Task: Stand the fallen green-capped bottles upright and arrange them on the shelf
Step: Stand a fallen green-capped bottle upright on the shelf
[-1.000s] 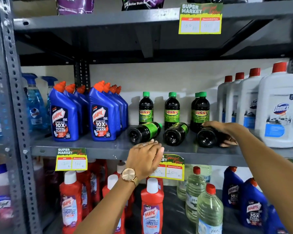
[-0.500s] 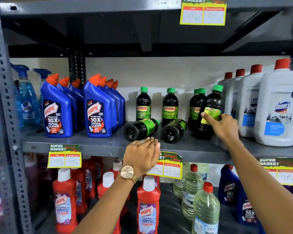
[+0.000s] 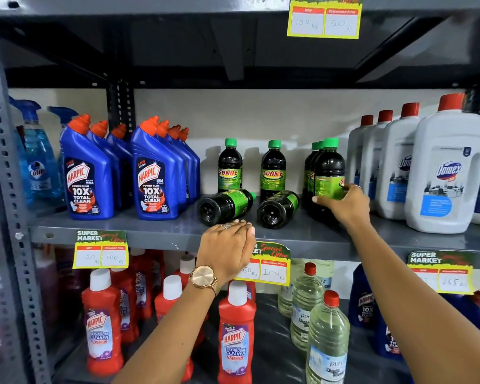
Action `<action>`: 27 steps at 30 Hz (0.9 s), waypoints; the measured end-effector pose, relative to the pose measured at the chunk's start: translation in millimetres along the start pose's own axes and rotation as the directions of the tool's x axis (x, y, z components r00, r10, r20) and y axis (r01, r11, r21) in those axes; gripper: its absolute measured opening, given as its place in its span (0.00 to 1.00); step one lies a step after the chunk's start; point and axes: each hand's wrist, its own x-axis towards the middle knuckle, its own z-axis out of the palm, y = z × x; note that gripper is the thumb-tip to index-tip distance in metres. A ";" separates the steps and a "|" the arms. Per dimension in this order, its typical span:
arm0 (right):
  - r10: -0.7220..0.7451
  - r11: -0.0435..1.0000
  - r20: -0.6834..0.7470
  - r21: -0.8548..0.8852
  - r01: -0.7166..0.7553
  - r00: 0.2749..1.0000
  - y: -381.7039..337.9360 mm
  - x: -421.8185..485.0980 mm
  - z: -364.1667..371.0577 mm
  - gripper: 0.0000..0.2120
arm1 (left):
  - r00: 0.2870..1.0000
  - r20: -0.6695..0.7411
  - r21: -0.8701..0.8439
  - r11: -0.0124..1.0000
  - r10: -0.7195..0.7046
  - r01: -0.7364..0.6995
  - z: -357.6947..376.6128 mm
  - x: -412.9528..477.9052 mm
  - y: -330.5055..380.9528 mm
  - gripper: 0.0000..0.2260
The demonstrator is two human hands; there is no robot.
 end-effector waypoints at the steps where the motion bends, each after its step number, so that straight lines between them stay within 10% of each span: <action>1: 0.001 1.000 -0.015 -0.027 -0.002 1.000 -1.2 -1.1 -0.6 0.33 | 1.000 0.008 -0.002 1.000 -0.007 0.007 -1.5 0.4 0.9 0.17; 27: 0.062 0.982 0.043 -0.183 -0.053 0.997 11.0 8.1 1.7 0.41 | 0.994 0.093 -0.032 0.997 -0.060 0.063 -11.0 1.9 6.0 0.17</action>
